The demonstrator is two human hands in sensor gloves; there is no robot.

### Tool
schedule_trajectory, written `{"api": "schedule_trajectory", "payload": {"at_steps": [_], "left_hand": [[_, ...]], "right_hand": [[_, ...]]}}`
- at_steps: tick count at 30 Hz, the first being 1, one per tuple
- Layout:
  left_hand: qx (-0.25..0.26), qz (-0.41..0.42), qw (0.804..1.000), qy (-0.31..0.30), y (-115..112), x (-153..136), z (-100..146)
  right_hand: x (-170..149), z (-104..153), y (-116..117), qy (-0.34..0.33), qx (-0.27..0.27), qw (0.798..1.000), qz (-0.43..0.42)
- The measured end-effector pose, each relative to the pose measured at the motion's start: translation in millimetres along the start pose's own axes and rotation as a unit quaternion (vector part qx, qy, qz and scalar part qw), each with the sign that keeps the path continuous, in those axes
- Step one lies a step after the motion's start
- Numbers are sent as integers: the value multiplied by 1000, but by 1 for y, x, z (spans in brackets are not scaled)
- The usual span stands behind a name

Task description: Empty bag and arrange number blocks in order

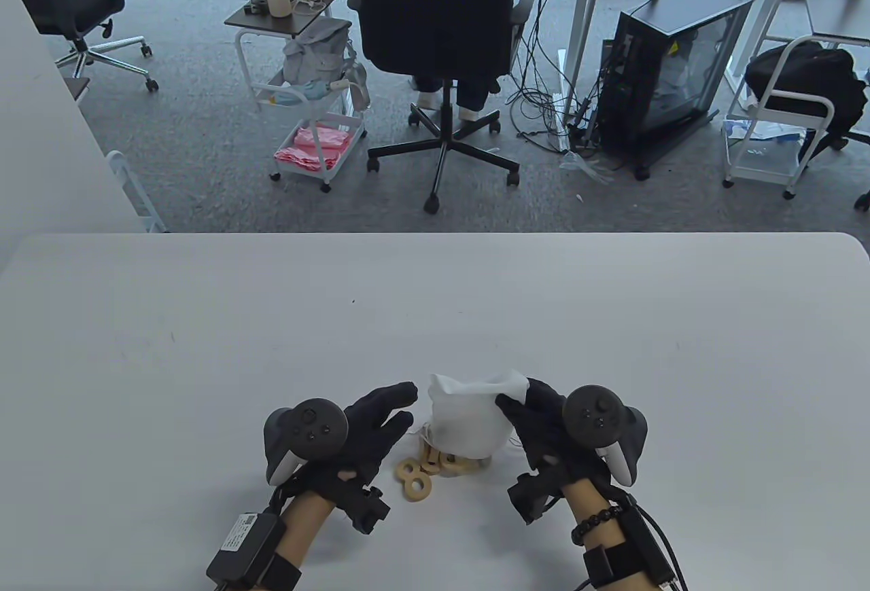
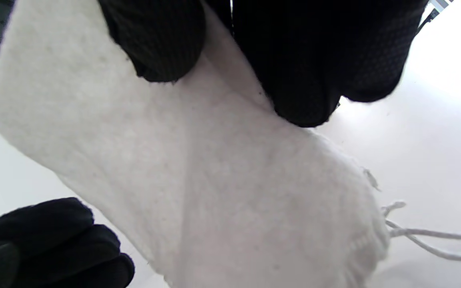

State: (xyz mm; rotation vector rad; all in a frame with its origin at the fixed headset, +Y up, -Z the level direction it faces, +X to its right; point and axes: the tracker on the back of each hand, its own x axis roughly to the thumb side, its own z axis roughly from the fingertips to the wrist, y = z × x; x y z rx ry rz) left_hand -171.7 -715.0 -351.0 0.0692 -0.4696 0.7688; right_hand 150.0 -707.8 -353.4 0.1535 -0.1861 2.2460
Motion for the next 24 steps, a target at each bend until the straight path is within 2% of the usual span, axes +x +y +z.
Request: {"api": "schedule_trajectory", "payload": {"at_steps": [7,15,19,24], "left_hand": [[-8,3,1000,5,1,-1,1],[-52,-15,999,6,-9,3,-4],[-54,-17,998,8,-9,1,-5],[-1,6,1000,15,7,-2,-2]], "right_hand": [[5,3,-10,-18,-12,1000,-15],[26,-3,20,-58,18,998,-32],[39,-4,34,-78,34,996,-30],[43,-4,41,-79,48,993,-78]]}}
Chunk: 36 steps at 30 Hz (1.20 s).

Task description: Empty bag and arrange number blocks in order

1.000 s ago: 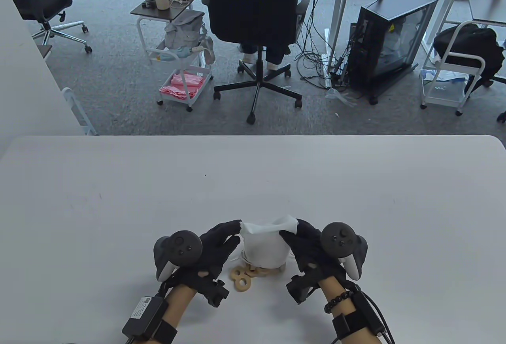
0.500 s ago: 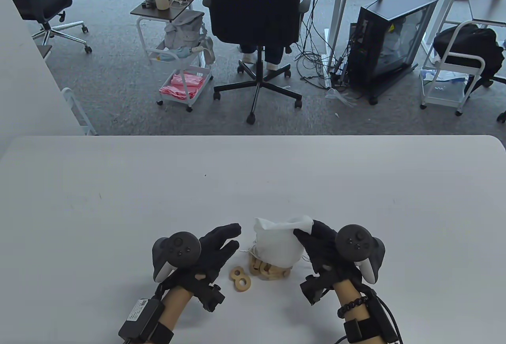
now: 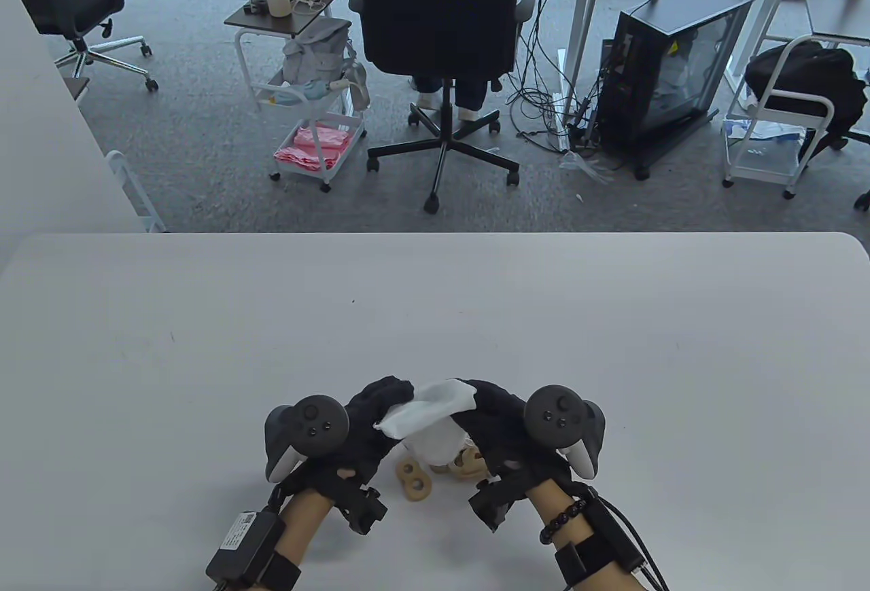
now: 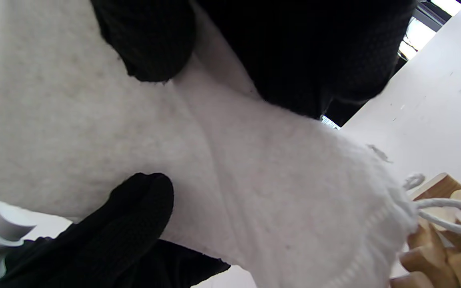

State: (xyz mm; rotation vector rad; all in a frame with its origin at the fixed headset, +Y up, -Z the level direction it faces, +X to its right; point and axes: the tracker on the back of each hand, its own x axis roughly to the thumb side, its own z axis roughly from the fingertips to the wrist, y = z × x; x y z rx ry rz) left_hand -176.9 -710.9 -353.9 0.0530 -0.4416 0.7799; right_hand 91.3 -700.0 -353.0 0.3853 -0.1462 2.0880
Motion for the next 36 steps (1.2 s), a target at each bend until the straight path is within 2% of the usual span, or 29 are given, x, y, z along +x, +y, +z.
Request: {"api": "schedule_trajectory", "payload": {"at_steps": [2,6,8,11,15,20,22,25,27,29,33,35,36], "left_hand": [[21,13,1000,5,8,-1,1],[-5,57,998,9,18,-5,2],[-14,89,996,17,21,-8,1],[-65,144,987,13,26,-13,0],[-116,211,971,8,30,-19,-1],[-167,225,960,-9,26,-18,-3],[-186,239,953,-9,24,-18,-4],[-185,271,945,0,26,-24,-3],[-181,271,946,2,28,-27,-3],[-171,264,949,6,29,-29,-3],[-163,288,943,26,26,-40,-2],[-186,299,935,51,16,-46,-1],[-198,296,932,64,11,-46,-1]], "right_hand": [[0,0,-2,-11,-6,1000,12],[1,1,-7,-10,-6,1000,-22],[-2,1,-6,7,13,999,-48],[-11,0,-3,35,56,994,-86],[-19,-3,1,26,114,986,-116],[-22,-5,11,45,173,965,-191],[-22,-5,10,63,141,971,-181],[-21,-3,0,65,82,983,-150],[-21,-3,-6,66,48,987,-141],[-22,-2,-7,66,36,987,-139],[-27,-1,-4,101,32,983,-152],[-33,3,1,144,35,971,-187],[-36,6,4,180,34,959,-218]]}}
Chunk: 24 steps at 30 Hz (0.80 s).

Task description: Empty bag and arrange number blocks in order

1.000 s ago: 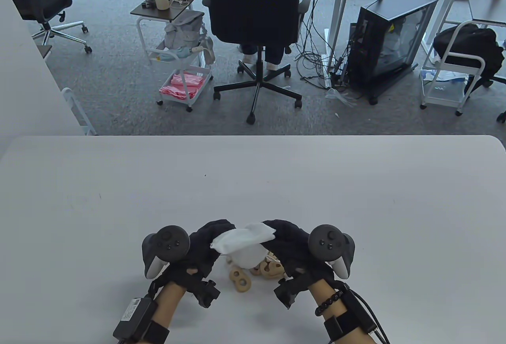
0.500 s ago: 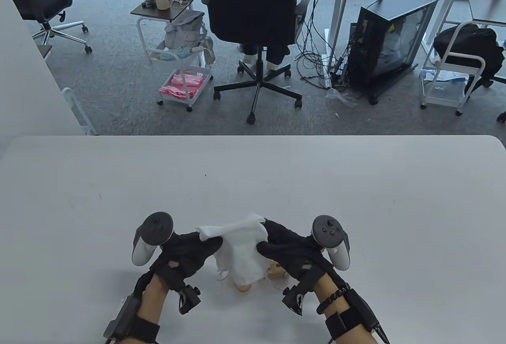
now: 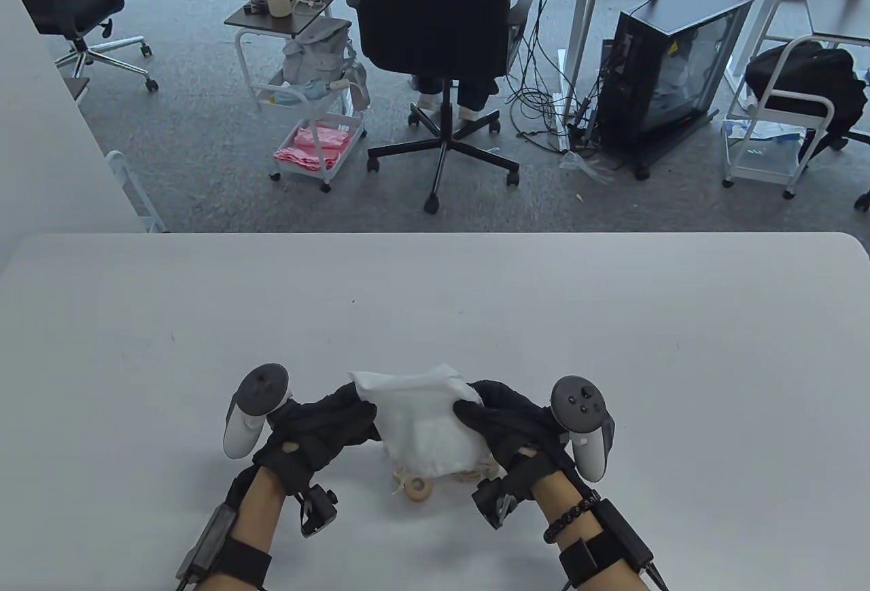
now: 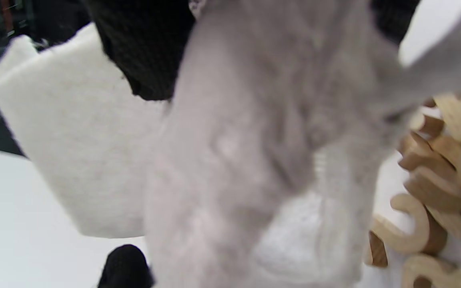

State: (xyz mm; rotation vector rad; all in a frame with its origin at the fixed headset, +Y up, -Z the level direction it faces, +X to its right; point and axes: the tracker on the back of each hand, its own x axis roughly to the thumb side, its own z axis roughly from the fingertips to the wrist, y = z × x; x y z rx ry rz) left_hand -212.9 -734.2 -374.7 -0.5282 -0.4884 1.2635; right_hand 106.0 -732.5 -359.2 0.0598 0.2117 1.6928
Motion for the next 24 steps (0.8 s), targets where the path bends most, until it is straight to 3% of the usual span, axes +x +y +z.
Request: {"api": "schedule_trajectory", "payload": {"at_steps": [3,6,7,10,13,15,16,19,24], "left_hand": [[32,1,999,25,-6,-1,-3],[164,5,985,49,-5,9,6],[179,-16,983,50,-2,14,10],[246,-83,964,57,19,26,25],[314,-76,943,83,53,27,39],[373,-102,914,122,84,22,53],[420,-101,890,144,99,16,62],[517,-47,834,186,129,-8,82],[553,-34,788,270,157,-54,95]], "right_hand": [[-6,1,2,36,15,998,-46],[-7,0,0,39,24,998,-38],[-6,0,0,34,35,998,-34],[-1,1,1,4,59,997,-43],[8,4,-3,-28,51,998,-29],[14,7,-8,-48,40,998,-18],[17,9,-11,-57,34,998,-17],[23,14,-17,-73,25,997,-1],[24,16,-18,-79,25,997,7]]}}
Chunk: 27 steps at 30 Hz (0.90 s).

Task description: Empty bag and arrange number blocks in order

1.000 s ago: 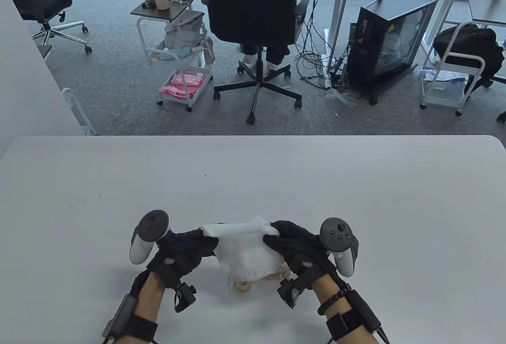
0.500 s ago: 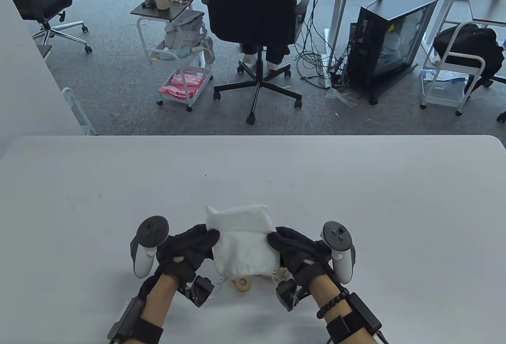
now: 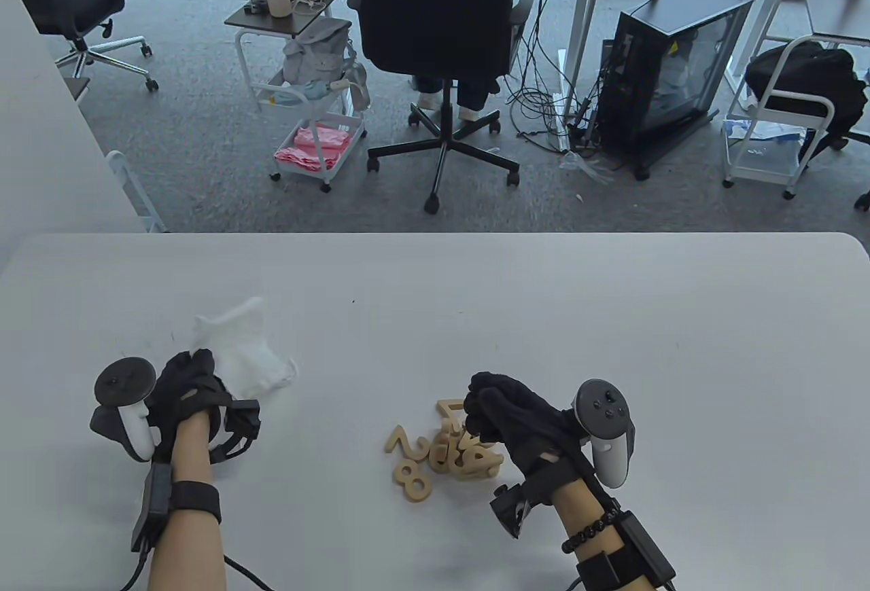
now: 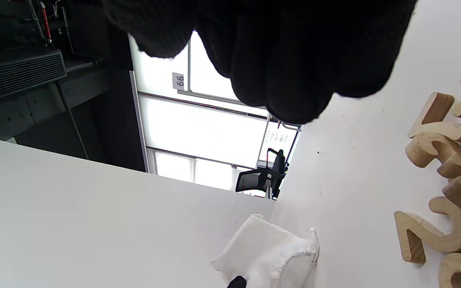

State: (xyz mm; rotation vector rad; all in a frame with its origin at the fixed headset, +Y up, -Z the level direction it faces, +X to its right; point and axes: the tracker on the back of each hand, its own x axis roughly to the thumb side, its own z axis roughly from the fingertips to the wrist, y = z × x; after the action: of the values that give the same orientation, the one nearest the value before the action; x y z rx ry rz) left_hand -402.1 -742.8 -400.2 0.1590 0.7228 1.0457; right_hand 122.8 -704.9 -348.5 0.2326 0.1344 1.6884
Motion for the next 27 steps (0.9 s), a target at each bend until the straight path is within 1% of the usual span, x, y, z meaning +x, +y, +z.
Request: {"api": "schedule_trajectory", "payload": {"at_steps": [3,6,8,9,10,11,12,13,16,19,20,21,23,24,27], "left_hand": [[9,-22,999,22,-2,-13,-13],[2,-95,995,29,-3,-13,-18],[9,-134,991,24,-2,-11,-17],[-3,-154,988,18,-1,-9,-17],[-4,-168,986,4,0,-8,-16],[6,-173,985,-7,1,-5,-14],[24,-191,981,-32,3,0,-11],[27,-205,977,-53,4,4,-9],[48,-236,962,-129,8,25,8],[43,-247,952,-177,7,47,27],[36,-264,942,-203,5,56,36],[36,-273,937,-215,4,61,42],[29,-291,918,-267,-3,76,63],[26,-295,913,-281,-6,80,71],[-8,-293,891,-347,-24,90,103]], "right_hand": [[1,0,0,-2,3,1000,-5],[0,-1,-3,-1,1,1000,-3],[0,-2,-5,-2,-1,1000,-2],[0,-1,-7,-2,-4,1000,-1],[0,-1,-9,-3,-8,1000,1],[1,-1,-11,-4,-10,1000,4],[1,0,-14,-6,-15,1000,12],[2,1,-16,-9,-21,1000,20],[4,4,-27,-22,-50,996,67],[6,6,-38,-36,-80,988,128],[7,7,-41,-38,-89,984,151],[6,7,-42,-39,-92,981,165],[6,8,-45,-43,-99,971,215],[5,8,-46,-45,-101,966,235],[5,6,-42,-54,-85,943,319]]}}
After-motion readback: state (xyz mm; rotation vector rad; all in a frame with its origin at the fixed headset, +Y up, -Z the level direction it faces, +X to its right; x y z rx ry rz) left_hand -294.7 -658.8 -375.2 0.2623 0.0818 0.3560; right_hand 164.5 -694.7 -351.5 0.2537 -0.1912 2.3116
